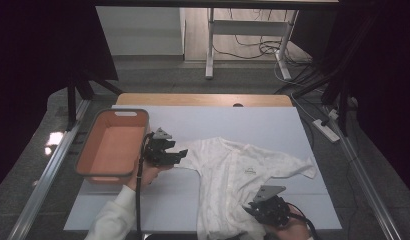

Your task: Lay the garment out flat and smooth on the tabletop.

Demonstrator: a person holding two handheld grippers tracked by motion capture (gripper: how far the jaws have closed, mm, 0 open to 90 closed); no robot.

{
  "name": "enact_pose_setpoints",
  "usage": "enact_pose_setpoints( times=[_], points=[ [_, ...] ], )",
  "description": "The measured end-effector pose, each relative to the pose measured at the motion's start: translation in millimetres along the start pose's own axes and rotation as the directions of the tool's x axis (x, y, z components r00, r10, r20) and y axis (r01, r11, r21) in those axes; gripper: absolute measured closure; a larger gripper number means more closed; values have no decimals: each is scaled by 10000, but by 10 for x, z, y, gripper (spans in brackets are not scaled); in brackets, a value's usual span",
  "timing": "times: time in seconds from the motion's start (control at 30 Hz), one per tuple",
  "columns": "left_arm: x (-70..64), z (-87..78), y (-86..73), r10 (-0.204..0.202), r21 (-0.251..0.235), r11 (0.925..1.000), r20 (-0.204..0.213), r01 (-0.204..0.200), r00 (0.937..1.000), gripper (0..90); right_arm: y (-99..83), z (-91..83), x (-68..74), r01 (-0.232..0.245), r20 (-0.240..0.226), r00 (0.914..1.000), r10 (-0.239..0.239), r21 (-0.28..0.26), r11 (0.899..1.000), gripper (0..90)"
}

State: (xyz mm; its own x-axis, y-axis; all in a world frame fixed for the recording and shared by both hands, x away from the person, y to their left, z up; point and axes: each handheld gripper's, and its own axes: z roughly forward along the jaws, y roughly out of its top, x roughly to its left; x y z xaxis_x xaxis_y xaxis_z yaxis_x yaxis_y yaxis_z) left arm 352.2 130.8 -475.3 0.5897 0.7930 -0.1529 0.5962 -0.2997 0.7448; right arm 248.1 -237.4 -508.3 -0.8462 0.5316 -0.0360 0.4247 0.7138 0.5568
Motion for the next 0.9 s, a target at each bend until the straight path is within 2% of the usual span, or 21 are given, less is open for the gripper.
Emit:
enact_pose_setpoints(
  times=[0.07, 0.23, 0.3, 0.4, 0.5, 0.67, 0.9],
  points=[
    [1, 0, 0, 2, 6, 10000, 0, -2, 10000, 371, 2, -6, -8, 40, -80, 10000, -40, 43, 10000, 845],
    [3, -3, 0, -2, -10, 10000, -2, 2, 10000, 371, -1, -57, -47, 46, -197, 9998, -45, 27, 10000, 859],
    [9, -7, 0, -3, -19, 10000, -1, 3, 10000, 371, -12, -164, -83, 1, 87, 10000, 0, -154, 9999, 861],
    [18, -9, -2, -13, -22, 10000, -6, 13, 10000, 371, -27, -344, -174, -311, 488, 9982, 343, -642, 9974, 863],
    [15, -10, -1, -10, -28, 10000, -14, 10, 10000, 371, -68, -436, -272, -514, 765, 9954, 576, -803, 9954, 863],
    [14, -2, -1, -10, 15, 10000, -11, 10, 10000, 371, -155, -406, -380, -699, 989, 9922, 759, -631, 9956, 862],
    [10, -6, -1, -8, -6, 10000, -8, 8, 10000, 371, -184, -340, -405, -599, 1172, 9911, 636, -351, 9976, 836]
  ],
)
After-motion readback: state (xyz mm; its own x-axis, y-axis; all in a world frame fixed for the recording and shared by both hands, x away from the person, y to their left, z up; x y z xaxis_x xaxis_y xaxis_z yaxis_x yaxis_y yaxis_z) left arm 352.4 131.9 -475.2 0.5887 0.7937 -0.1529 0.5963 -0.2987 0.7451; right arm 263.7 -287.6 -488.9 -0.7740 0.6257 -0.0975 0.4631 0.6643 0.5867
